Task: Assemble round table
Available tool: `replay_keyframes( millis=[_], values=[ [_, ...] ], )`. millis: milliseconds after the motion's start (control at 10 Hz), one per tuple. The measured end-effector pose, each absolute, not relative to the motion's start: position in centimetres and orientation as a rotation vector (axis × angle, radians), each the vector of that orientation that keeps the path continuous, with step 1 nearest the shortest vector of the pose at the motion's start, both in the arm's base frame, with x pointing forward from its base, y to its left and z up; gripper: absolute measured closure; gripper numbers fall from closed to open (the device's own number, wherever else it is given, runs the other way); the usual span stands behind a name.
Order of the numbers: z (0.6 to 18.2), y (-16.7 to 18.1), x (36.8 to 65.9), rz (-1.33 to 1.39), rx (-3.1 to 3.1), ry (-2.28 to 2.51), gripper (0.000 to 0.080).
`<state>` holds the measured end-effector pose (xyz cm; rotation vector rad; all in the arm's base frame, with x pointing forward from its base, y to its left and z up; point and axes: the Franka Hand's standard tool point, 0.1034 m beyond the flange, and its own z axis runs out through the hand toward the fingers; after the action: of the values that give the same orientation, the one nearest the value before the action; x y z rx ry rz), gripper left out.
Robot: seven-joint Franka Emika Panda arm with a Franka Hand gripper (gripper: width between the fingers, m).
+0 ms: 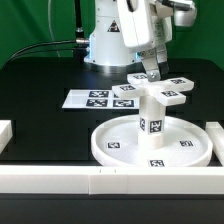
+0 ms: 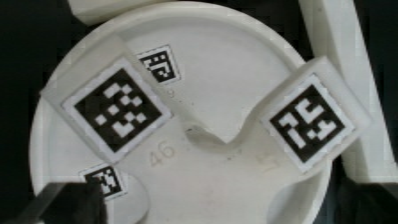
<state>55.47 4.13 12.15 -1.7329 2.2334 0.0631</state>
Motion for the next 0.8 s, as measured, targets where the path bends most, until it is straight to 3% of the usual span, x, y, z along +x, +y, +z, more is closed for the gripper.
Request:
replay_keyframes(
  millis=[400,800],
  values=[
    [12.3,5.2,55.7,0.027,-2.337,1.692,0.0151],
    [12.4,5.3,55.8,-0.011,-2.559,1.347,0.0151]
  ],
)
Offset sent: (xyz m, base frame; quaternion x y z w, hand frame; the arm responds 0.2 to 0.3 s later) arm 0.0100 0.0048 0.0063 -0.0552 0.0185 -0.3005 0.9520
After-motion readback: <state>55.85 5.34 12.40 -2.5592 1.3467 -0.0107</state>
